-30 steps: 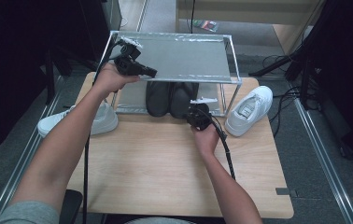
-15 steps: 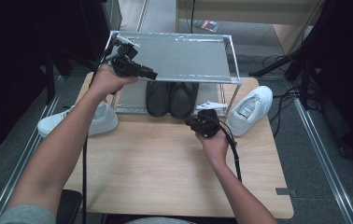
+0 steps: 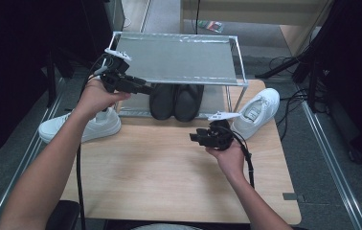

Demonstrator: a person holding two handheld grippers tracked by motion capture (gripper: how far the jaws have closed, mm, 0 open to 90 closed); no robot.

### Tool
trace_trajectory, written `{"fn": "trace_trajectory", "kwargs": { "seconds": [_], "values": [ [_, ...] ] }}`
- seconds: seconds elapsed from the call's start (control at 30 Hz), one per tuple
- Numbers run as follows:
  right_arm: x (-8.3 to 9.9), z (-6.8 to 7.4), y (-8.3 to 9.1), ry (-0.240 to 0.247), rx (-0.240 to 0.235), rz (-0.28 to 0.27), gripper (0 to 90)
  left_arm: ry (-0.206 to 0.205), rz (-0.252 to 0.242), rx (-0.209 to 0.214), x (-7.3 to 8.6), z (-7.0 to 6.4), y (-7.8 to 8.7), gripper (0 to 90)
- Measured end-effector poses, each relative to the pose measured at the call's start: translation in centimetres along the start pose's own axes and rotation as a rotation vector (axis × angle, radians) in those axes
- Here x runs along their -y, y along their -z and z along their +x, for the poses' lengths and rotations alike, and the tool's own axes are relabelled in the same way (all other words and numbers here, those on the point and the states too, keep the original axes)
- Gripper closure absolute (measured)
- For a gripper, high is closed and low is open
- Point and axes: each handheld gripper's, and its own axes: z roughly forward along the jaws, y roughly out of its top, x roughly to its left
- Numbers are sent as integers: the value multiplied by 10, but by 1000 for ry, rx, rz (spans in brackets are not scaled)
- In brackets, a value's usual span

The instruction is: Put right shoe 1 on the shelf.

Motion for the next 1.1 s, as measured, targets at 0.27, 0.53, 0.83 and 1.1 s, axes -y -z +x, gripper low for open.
{"fn": "trace_trajectory", "kwargs": {
  "seconds": [0.27,0.53,0.83,1.1],
  "values": [
    [12,4,21,50,-31,-36,547,22,13,0,30,-14,2,413],
    [21,8,36,61,-55,-55,532,50,-3,6,62,-19,2,405],
    [24,10,36,85,-46,-48,525,93,21,-27,106,-16,1,408],
    [19,10,22,90,-58,-41,534,142,18,-70,128,-5,14,408]
  ]
}}
